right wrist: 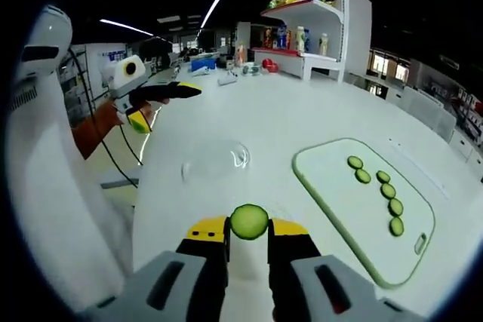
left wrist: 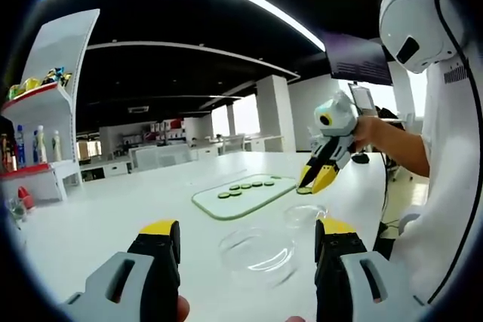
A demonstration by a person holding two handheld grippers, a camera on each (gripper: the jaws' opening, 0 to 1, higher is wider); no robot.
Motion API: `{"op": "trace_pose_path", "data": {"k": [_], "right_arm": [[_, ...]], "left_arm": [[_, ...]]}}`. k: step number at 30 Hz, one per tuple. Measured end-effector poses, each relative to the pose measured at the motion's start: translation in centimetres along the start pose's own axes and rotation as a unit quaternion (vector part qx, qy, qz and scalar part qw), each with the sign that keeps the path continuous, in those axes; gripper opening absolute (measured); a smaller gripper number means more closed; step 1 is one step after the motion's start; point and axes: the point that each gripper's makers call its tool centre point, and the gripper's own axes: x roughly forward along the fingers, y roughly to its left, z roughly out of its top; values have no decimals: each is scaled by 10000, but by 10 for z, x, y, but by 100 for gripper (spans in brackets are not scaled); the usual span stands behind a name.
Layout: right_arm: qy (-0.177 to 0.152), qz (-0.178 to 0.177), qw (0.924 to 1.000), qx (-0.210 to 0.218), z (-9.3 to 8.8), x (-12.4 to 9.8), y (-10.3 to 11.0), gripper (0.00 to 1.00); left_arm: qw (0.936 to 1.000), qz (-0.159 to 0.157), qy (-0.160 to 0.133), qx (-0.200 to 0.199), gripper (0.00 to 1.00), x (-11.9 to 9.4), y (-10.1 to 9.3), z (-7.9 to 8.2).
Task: Open the petri dish lid, add cucumber slices into the petri dish, and close the lid
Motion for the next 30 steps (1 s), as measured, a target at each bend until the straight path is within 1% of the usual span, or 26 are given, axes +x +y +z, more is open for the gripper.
{"op": "trace_pose_path", "data": {"k": [3, 10, 25, 26, 29, 30], "right_arm": [[43, 9, 10000, 56, -4, 1, -1, 20], [83, 23, 9999, 119, -8, 2, -2, 20], [102, 26, 9997, 211, -11, 6, -3, 20], [97, 23, 9997, 202, -12, 6, -3, 21], [76, 10, 9998, 164, -12, 7, -3, 32], [76, 5, 9999, 148, -12, 7, -3, 31]], "left_arm": [[10000, 8, 22, -20, 73, 0, 1, -1], [10000, -12, 19, -35, 73, 0, 0, -1], [10000, 1, 28, -39, 73, 0, 0, -2], [10000, 2, 30, -36, 73, 0, 0, -2], [10000, 5, 33, -31, 73, 0, 0, -2], [10000, 2, 27, -32, 73, 0, 0, -2]]}}
